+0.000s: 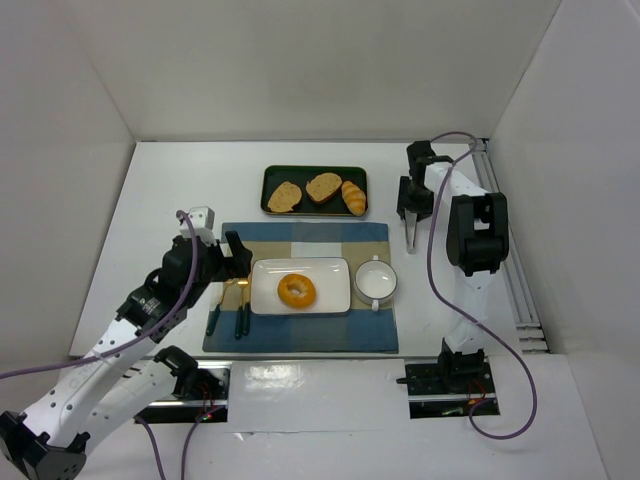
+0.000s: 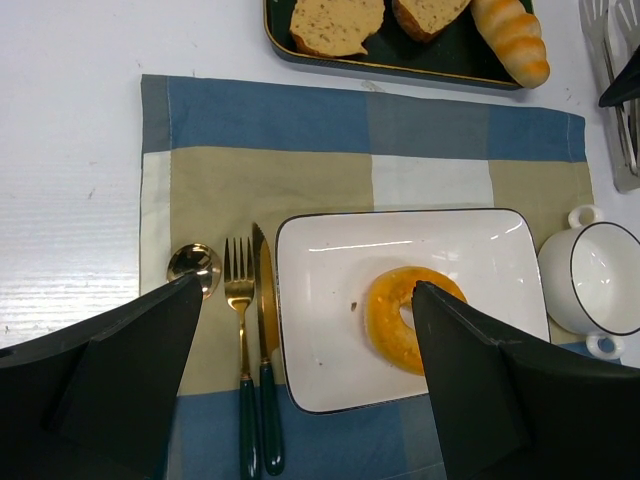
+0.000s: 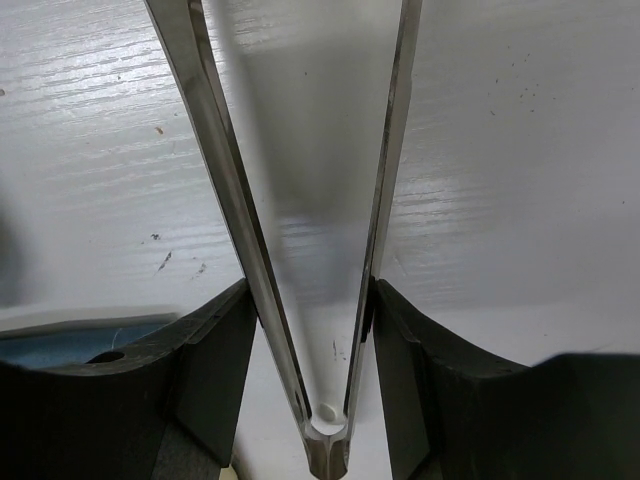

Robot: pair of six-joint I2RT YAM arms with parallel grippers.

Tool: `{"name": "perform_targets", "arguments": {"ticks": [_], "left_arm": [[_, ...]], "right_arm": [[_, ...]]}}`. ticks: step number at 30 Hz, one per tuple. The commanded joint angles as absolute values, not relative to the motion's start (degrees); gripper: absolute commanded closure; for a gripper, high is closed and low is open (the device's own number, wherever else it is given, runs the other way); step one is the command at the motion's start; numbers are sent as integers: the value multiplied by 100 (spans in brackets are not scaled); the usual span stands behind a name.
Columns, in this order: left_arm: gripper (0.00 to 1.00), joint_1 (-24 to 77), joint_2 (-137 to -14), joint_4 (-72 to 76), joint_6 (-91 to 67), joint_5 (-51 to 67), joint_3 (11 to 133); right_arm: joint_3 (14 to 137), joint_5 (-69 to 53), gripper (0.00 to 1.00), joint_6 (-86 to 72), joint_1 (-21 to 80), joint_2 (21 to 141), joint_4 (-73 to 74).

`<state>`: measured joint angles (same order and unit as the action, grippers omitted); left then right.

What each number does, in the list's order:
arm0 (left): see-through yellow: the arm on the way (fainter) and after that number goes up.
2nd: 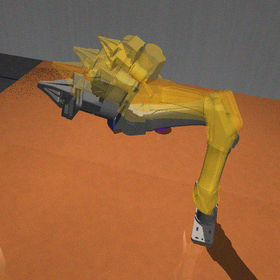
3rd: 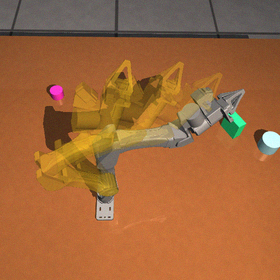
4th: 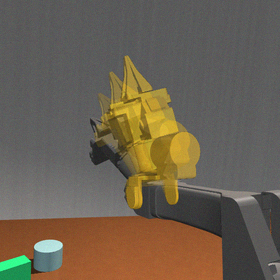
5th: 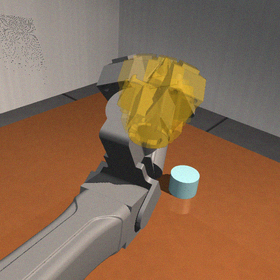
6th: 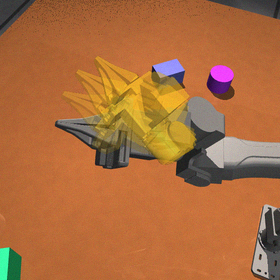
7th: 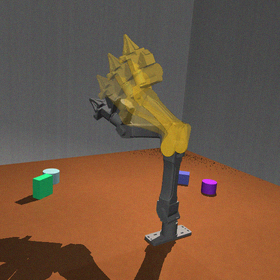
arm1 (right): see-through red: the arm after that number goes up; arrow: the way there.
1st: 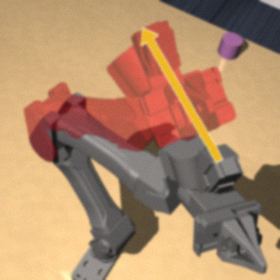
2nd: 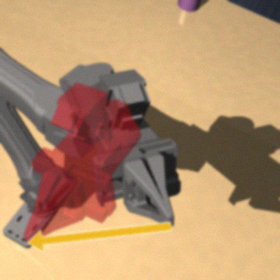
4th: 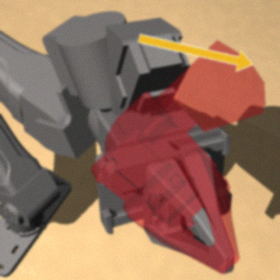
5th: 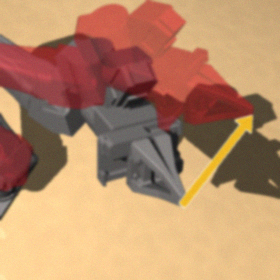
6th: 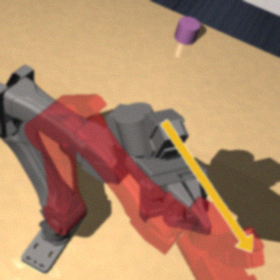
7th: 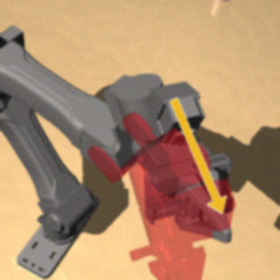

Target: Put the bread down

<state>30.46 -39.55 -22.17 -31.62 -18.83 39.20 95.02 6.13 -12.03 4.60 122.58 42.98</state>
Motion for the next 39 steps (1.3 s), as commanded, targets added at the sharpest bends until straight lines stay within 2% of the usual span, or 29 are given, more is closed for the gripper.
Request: {"name": "perform_targets", "arguments": {"ticks": [1, 5, 10, 18, 19, 20, 21, 22, 23, 28, 39], "left_arm": [[0, 3015, -3885, -1986, -3067, -1907, 3902], [0, 3015, -3885, -1986, -3067, -1907, 3902], [0, 3015, -3832, -2039, -3067, -1907, 3902], [0, 3015, -3666, -2197, -3129, -1907, 3902], [0, 3015, -3665, -2197, -3129, -1907, 3902], [0, 3015, -3665, -2197, -3129, -1907, 3902], [0, 3015, -3665, -2197, -3129, -1907, 3902], [0, 3015, -3613, -2197, -3181, -1907, 3902], [0, 3015, -3612, -2197, -3182, -1907, 3902], [0, 3015, -3612, -2250, -3182, -1854, 3902], [0, 3015, -3717, -2355, -3129, -1969, 4034]], "right_arm": [[9483, 571, 44, -1099, 439, 11979, 4324], [9405, 510, 42, -1099, 379, 11979, 4324], [9238, 256, 30, -1046, 378, 11979, 4324], [9185, 141, 20, -1046, 378, 11979, 4377], [9185, 141, 18, -1046, 378, 11979, 4377], [9237, 88, 11, -1046, 378, 11979, 4438], [9237, 88, 11, -1046, 378, 11979, 4438], [9298, 88, 2, -1046, 378, 11979, 4508], [9299, 149, 0, -1046, 378, 11979, 4587], [9509, 404, 0, -1177, 431, 11699, 4641], [10450, 562, 0, -1230, 887, 10223, 4482]]}}
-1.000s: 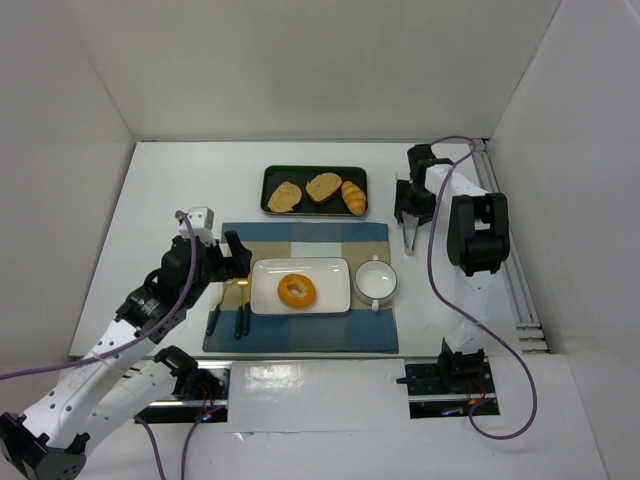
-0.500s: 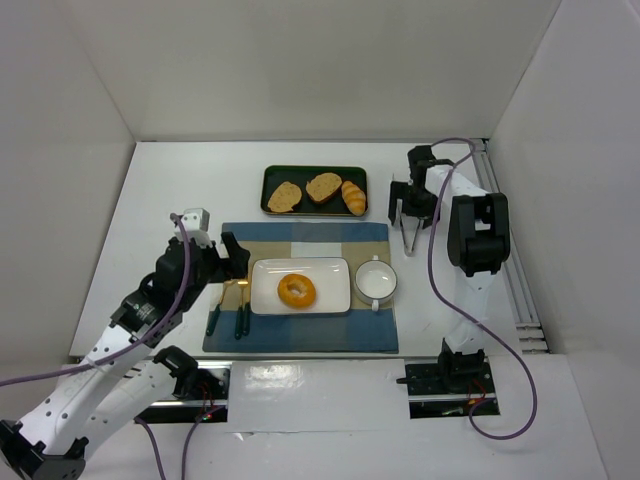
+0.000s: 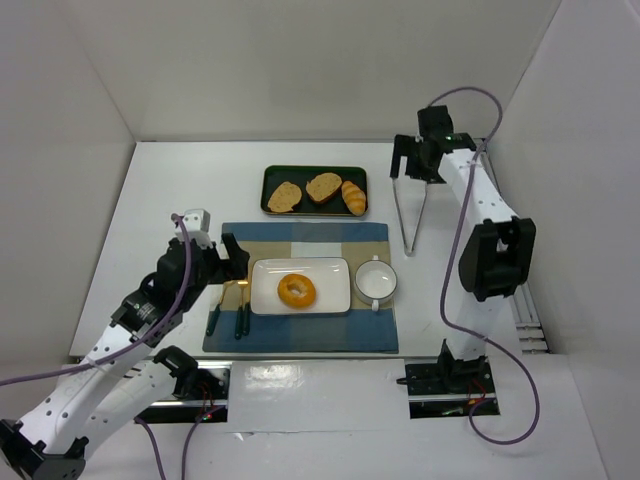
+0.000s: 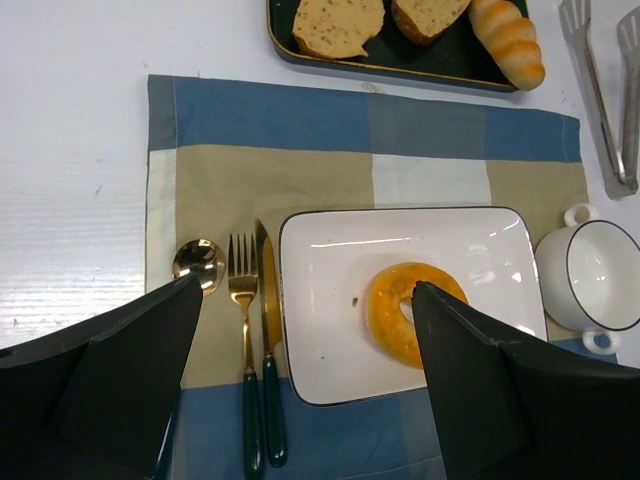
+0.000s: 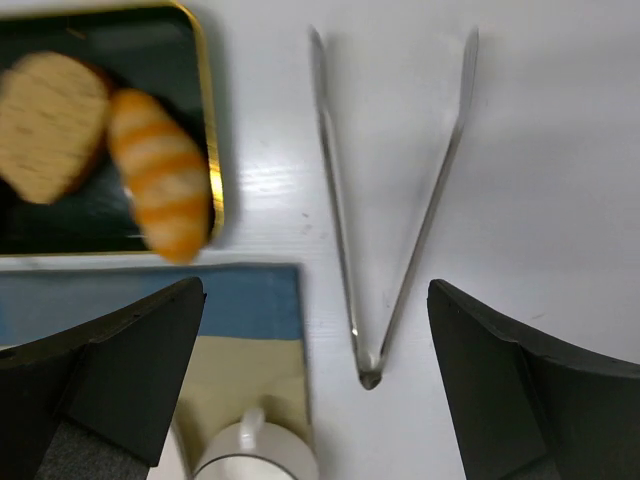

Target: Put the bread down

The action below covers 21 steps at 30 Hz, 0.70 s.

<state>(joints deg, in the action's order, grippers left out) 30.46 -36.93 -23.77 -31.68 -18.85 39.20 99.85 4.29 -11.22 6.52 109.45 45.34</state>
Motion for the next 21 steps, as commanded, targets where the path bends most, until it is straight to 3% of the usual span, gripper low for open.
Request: {"name": "perform_targets", "arguments": {"ticks": [1, 8, 15, 21], "left_arm": [[0, 3015, -3718, -2416, -3129, -2021, 4034], [0, 3015, -3964, -2478, -2944, -2127, 4288], [0, 3015, -4271, -2637, -2769, -2127, 4553], [0, 3015, -4499, -2637, -2716, -2074, 4658]], "right_arm": [[10450, 615, 0, -1230, 888, 10109, 4343], [10003, 755, 0, -1362, 1406, 8966, 3762], [8651, 1141, 0, -1977, 2082, 7921, 3876], [8306, 1423, 0, -2083, 2610, 7611, 4192]]}}
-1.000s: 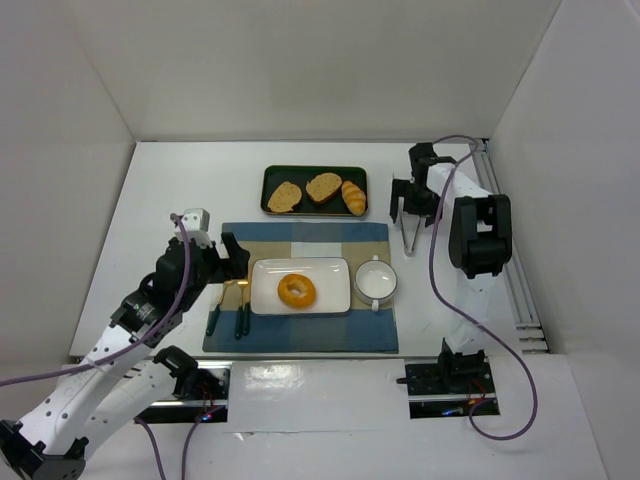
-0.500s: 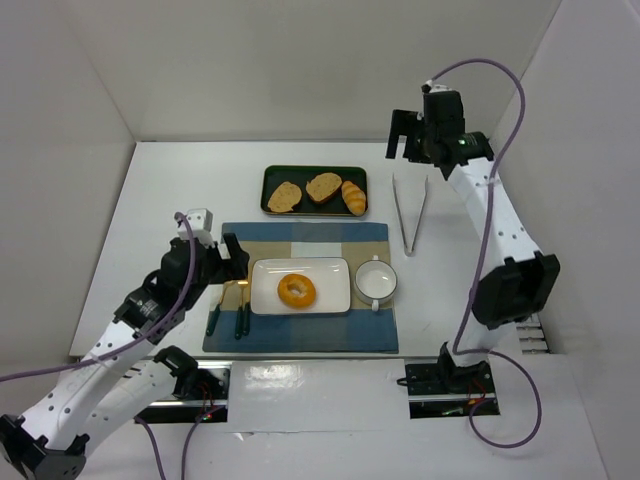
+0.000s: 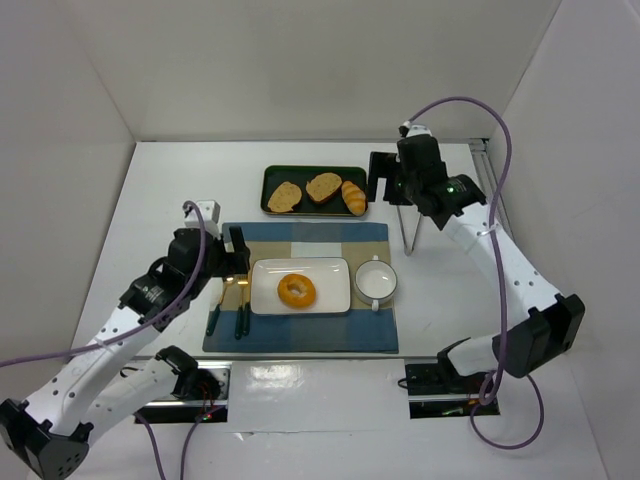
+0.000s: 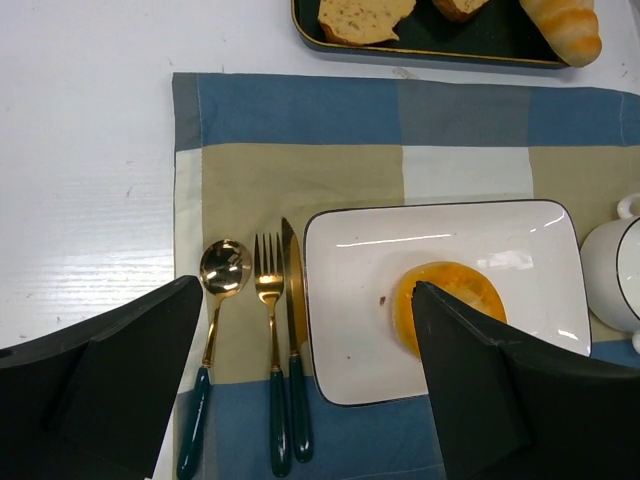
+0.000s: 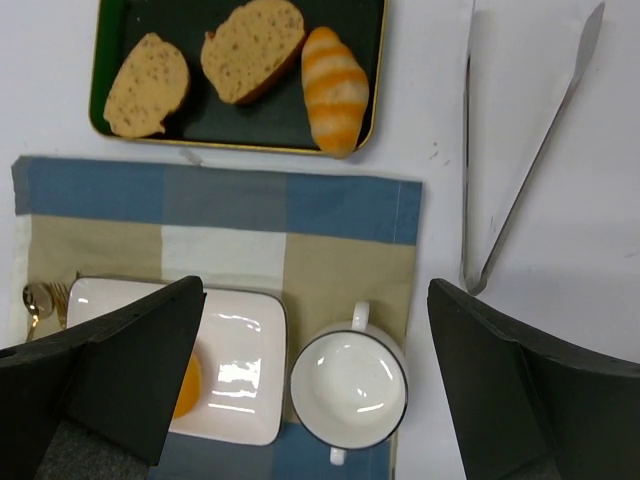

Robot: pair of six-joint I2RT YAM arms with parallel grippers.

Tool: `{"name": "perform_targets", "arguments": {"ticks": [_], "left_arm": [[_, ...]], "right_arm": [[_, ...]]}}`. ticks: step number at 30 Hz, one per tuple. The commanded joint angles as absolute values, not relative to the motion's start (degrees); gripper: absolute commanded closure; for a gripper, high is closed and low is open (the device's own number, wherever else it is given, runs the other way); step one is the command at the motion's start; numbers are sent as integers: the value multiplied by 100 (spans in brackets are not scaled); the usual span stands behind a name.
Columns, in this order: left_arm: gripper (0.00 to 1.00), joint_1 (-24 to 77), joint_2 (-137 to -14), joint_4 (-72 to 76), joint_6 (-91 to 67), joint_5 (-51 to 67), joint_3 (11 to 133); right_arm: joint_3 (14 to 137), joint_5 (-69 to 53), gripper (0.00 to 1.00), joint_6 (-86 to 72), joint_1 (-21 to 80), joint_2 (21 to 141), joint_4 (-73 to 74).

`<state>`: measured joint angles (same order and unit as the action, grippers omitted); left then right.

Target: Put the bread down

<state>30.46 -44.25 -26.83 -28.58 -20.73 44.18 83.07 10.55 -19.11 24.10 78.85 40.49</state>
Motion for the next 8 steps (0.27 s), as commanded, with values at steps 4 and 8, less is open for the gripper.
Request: {"name": "perform_targets", "arguments": {"ticks": [4, 8], "left_arm": [[0, 3015, -4605, -2637, -2716, -2074, 4772], [0, 3015, -4658, -2637, -2716, -2021, 4825]], "right_arm": [[8358, 1871, 0, -2083, 2979, 7611, 4315], [8358, 2091, 0, -2083, 3111, 7664, 4315]]}}
